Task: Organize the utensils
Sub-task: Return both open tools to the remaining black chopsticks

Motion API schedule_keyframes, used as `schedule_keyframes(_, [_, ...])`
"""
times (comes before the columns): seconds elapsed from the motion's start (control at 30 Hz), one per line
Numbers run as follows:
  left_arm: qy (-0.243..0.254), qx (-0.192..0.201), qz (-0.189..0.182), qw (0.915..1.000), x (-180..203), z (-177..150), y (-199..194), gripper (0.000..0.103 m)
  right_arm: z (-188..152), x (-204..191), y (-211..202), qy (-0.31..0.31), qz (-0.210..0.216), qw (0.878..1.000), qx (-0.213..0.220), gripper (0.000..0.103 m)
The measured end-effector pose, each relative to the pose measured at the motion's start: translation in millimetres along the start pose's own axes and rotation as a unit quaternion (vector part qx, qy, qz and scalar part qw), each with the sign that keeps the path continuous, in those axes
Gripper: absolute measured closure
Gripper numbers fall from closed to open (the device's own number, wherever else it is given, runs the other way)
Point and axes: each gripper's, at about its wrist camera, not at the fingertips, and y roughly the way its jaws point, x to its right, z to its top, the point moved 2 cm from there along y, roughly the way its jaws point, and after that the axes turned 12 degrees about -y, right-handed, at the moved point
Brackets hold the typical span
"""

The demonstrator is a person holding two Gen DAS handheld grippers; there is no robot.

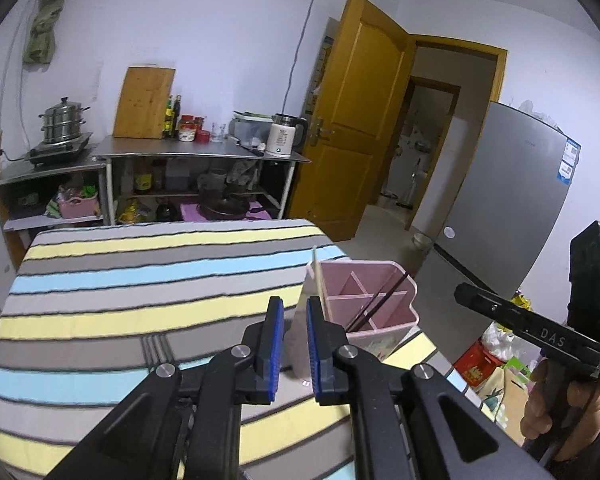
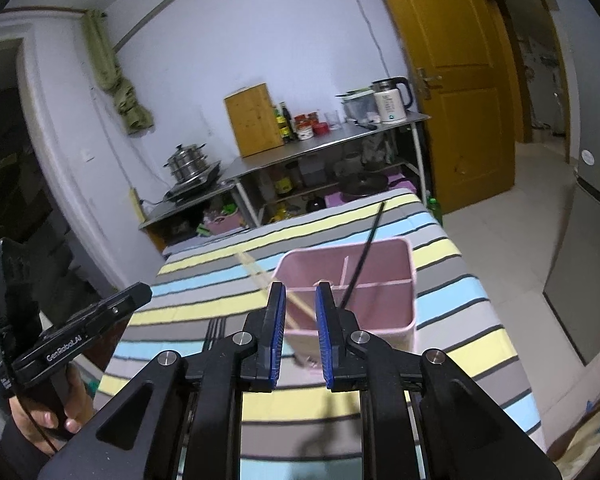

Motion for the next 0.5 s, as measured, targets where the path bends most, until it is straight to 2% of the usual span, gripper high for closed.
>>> schedule_keyframes(0.23, [-0.012,-0.001,0.027,0.9996,-23,-30,-28,0.092,-22,-25,-4,-0.025,0.012,1.000,-0.003,0.087])
schedule_keyframes(0.5, [-0.044,-0.025,0.067,0.9965,-64,-69,-38,0.092,-49,-42,3,-0.031,0.036,0.999,-0.026,0.087])
